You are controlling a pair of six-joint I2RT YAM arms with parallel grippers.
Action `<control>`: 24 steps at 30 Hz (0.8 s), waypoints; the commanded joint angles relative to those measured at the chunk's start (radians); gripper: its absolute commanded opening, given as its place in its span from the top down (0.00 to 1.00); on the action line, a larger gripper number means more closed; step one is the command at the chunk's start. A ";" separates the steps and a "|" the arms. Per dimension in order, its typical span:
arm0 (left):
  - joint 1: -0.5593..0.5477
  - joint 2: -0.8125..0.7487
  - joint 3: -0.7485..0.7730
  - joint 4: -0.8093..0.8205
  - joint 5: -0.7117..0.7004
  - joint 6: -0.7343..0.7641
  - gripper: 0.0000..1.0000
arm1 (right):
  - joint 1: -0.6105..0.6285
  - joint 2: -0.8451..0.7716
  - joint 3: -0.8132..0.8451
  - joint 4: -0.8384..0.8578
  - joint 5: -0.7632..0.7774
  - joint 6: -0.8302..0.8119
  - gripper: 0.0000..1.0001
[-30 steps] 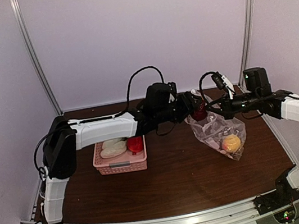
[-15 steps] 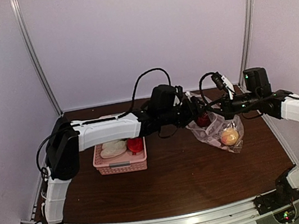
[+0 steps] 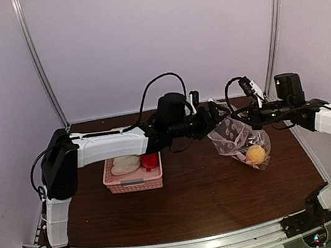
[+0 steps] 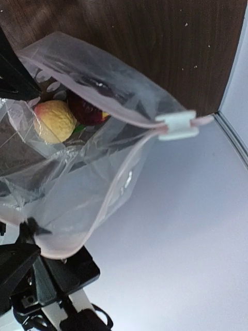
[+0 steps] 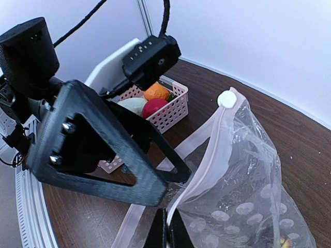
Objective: Place the food in the zip-top bag and seal the zipper
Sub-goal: Place the fake fruit in the zipper food storage bag, then pick up the fake fruit from the bin.
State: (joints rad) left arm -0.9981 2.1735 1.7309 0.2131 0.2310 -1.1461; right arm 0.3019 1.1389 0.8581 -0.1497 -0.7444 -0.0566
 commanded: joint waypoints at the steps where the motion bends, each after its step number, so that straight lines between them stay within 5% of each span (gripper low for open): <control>1: -0.008 -0.110 -0.037 0.171 0.108 0.006 0.03 | -0.013 -0.010 -0.014 -0.004 0.009 -0.016 1.00; 6: -0.007 -0.247 -0.160 0.122 0.141 0.080 0.03 | -0.040 -0.015 -0.018 -0.010 0.016 -0.024 1.00; 9: -0.007 -0.345 -0.248 -0.019 0.126 0.245 0.03 | -0.050 -0.020 -0.028 -0.016 0.043 -0.059 1.00; 18: 0.024 -0.729 -0.497 -0.609 -0.578 0.669 0.02 | -0.067 -0.024 0.015 -0.120 0.086 -0.134 1.00; 24: 0.116 -0.794 -0.555 -0.867 -0.637 0.711 0.02 | -0.067 -0.025 0.095 -0.292 0.149 -0.220 1.00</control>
State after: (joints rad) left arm -0.9310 1.3991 1.2335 -0.4232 -0.2829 -0.5304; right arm 0.2401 1.1313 0.8951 -0.3145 -0.6636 -0.2047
